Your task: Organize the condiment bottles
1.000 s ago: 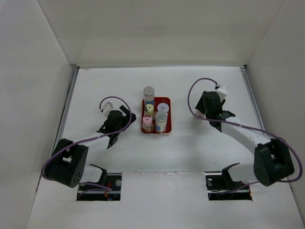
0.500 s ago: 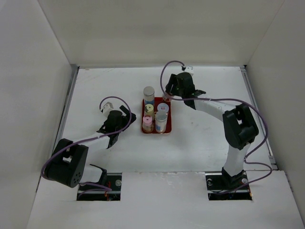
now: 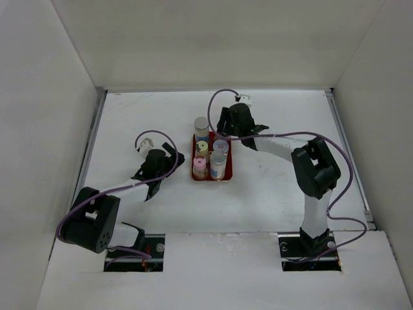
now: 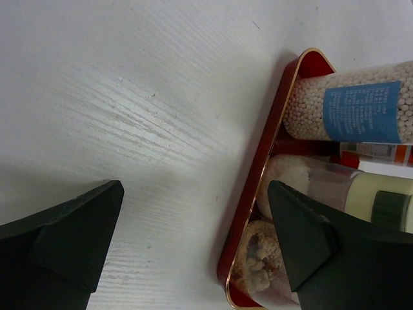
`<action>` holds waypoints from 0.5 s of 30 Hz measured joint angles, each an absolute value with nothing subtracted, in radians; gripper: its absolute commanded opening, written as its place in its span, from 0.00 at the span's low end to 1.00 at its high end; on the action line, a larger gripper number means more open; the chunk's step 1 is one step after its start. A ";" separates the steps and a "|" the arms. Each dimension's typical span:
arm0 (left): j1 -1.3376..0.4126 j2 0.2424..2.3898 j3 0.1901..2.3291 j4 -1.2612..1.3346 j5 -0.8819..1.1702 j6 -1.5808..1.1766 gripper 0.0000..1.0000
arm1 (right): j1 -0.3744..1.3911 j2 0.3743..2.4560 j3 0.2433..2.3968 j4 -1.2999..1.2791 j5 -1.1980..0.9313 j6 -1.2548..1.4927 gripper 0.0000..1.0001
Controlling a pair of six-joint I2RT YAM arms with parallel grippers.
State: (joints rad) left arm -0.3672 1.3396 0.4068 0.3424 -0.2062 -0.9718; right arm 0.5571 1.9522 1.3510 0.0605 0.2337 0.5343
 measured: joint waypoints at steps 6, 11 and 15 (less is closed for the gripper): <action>-0.367 1.340 0.407 0.343 -0.205 -0.973 1.00 | 0.578 1.950 1.356 0.073 0.252 0.527 0.88; -0.367 1.340 0.407 0.343 -0.204 -0.973 1.00 | 0.584 1.899 1.358 0.076 0.264 0.526 0.94; -0.367 1.339 0.407 0.342 -0.205 -0.973 1.00 | 0.584 1.782 1.325 0.097 0.291 0.520 0.99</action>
State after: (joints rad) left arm -0.3668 1.3388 0.4068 0.3420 -0.2047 -0.9730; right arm 0.5838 1.7821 1.3254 0.0967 0.2913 0.5198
